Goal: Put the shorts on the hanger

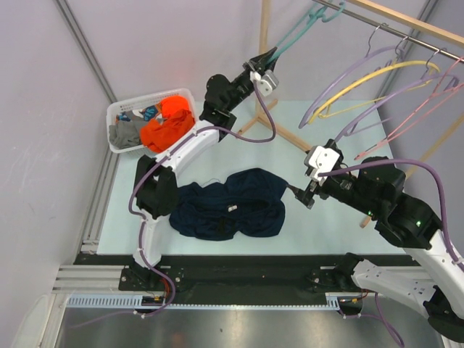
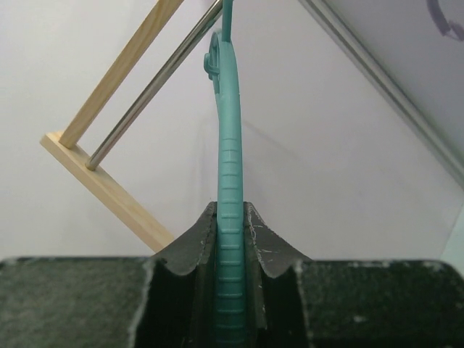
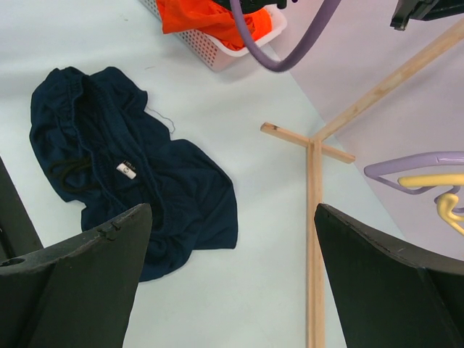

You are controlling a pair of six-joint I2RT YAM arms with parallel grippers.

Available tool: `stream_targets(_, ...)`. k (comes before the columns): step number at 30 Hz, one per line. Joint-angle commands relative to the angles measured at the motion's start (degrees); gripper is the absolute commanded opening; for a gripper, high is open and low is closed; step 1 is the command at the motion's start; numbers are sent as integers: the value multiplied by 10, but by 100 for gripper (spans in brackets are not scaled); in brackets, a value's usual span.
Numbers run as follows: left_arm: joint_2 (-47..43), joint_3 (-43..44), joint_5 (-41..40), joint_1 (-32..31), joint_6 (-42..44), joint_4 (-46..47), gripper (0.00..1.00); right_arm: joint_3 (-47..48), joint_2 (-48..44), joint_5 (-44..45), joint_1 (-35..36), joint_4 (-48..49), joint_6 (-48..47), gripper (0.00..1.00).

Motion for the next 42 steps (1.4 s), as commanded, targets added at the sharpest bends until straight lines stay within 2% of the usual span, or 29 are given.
stream_targets(1,-47,27,12,-11,95,5,0,2,-4,2,-2,18,2,100)
stream_targets(5,-69,16,0,-11,85,-17,0,2,-7,0,-2,23,1,100)
stream_targets(8,-115,-30,8,-10,68,-43,0,3,-11,2,-2,25,1,100)
stream_targets(14,-235,-183,49,1,55,-118,0,3,-19,7,-2,22,2,100)
stream_targets(23,-426,-336,48,42,-26,-318,0,9,-23,-2,-1,36,-5,99)
stream_targets(27,-500,-371,102,106,-91,-430,0,11,-12,-18,-1,60,-20,100)
stream_targets(29,-525,-388,166,136,-147,-469,0,11,-3,-33,-1,70,-29,100)
stream_targets(30,-549,-399,192,176,-171,-495,0,12,1,-36,-1,79,-35,100)
stream_targets(33,-611,-452,255,241,-248,-529,0,12,18,-48,-1,94,-33,100)
stream_targets(35,-646,-505,328,273,-277,-536,0,12,33,-65,-1,101,-24,99)
stream_targets(39,-739,-568,408,330,-295,-564,0,11,58,-112,-1,123,-31,97)
stream_targets(42,-780,-590,450,337,-301,-609,0,12,77,-159,0,137,-69,93)
